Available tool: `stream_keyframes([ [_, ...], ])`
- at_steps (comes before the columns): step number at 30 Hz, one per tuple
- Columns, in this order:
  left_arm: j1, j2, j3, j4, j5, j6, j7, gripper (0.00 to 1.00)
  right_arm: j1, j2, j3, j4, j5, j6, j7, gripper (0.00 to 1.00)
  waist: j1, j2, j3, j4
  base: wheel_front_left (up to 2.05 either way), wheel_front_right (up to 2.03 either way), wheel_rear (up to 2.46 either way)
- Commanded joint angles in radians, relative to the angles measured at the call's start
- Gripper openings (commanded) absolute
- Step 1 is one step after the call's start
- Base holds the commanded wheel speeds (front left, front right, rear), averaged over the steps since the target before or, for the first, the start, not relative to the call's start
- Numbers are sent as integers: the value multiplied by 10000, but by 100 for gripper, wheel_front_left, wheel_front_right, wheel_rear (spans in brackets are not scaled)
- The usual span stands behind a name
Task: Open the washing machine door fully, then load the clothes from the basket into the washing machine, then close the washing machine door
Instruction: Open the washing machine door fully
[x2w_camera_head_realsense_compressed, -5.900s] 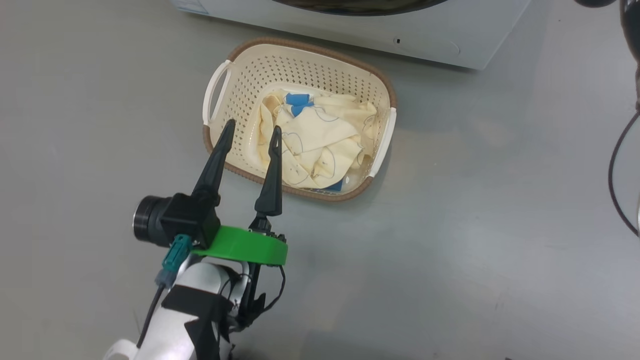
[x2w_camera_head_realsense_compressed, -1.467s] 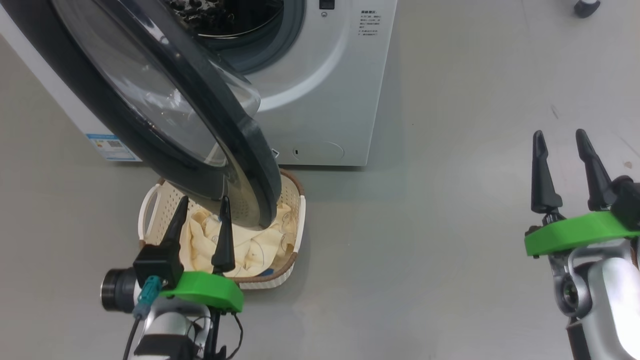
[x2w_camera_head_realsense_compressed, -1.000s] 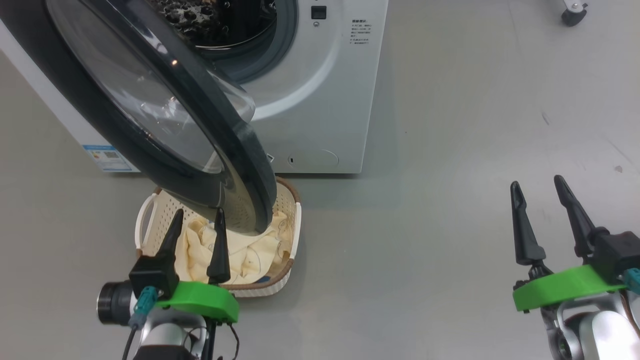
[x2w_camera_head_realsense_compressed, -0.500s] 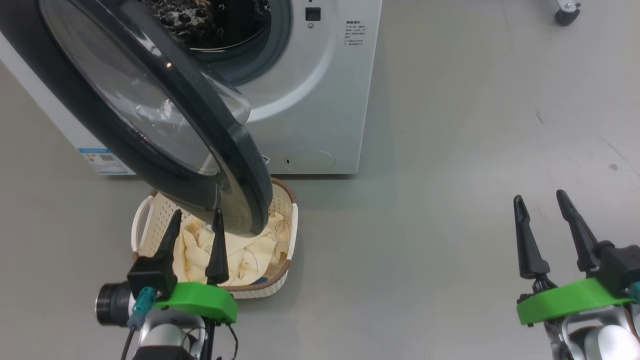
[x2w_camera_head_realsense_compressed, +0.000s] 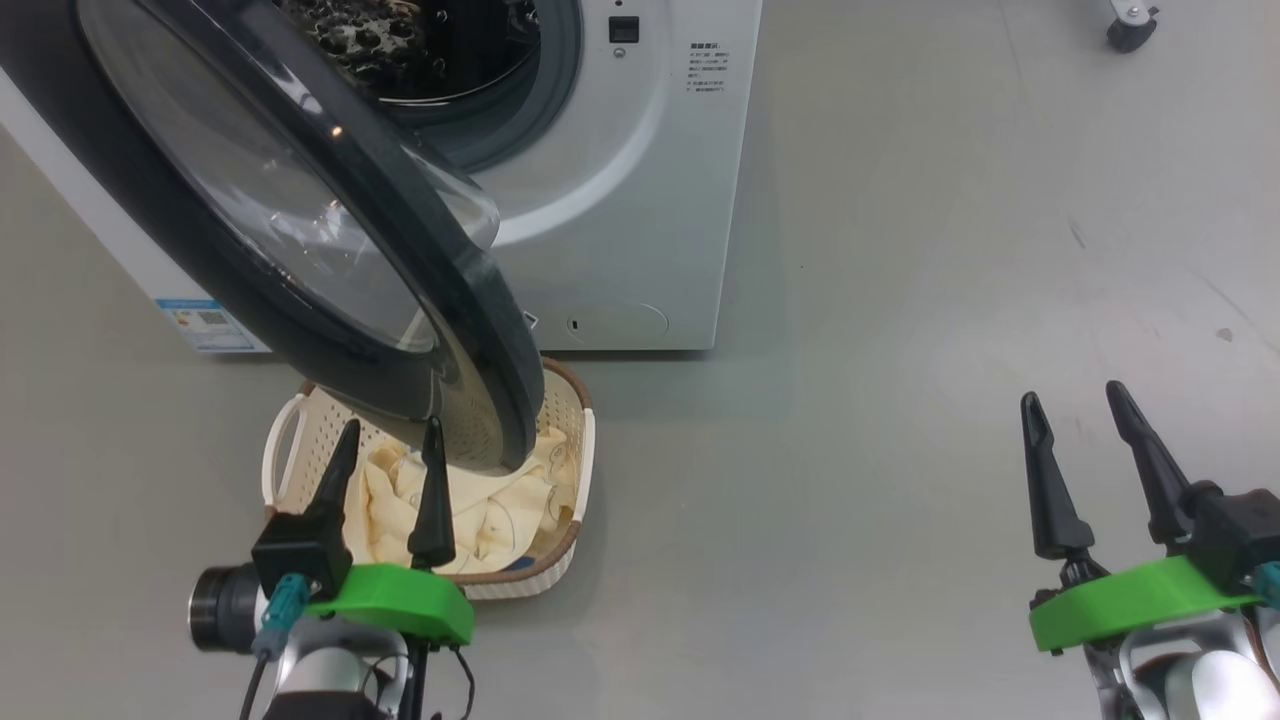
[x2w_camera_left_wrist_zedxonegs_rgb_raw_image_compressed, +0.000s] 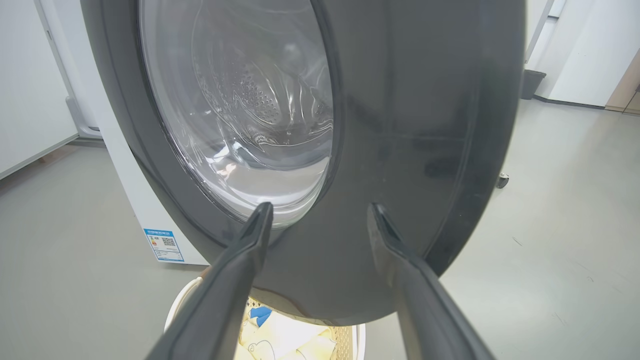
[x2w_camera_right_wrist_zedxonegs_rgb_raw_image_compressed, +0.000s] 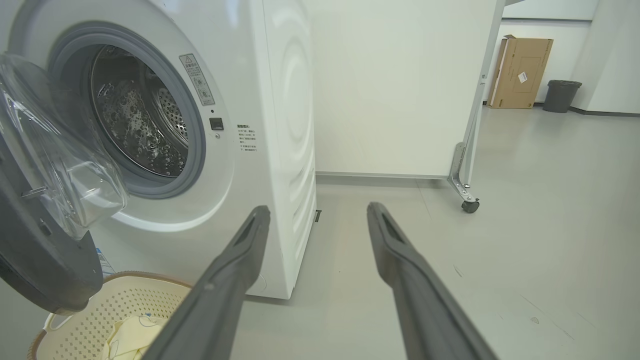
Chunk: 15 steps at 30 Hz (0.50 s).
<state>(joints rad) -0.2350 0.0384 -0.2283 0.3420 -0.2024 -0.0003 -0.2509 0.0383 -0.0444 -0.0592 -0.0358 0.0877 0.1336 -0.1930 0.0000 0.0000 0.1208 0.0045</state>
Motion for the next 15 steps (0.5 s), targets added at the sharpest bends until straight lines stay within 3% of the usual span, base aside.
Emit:
stream_keyframes([
  [1,-199,137,369,-294,2,0,-109,100,-119,-59,227,-368,20,-29,-16,100,0,0,-1,1,0,0,0],
  [12,-356,131,371,-245,-19,45,-109,100,-125,-59,303,-457,89,-29,13,100,0,0,26,-18,0,0,0],
  [13,-370,130,372,-229,-28,53,-109,93,-126,-59,316,-461,89,-29,21,100,0,0,27,-24,0,0,0],
  [14,-394,129,375,-208,-41,64,-109,61,-128,-59,325,-462,86,-29,28,100,0,0,26,-29,0,0,0],
  [15,-422,129,375,-182,-54,78,-109,0,-131,-59,329,-461,85,-29,32,100,0,0,19,-32,0,0,0],
])
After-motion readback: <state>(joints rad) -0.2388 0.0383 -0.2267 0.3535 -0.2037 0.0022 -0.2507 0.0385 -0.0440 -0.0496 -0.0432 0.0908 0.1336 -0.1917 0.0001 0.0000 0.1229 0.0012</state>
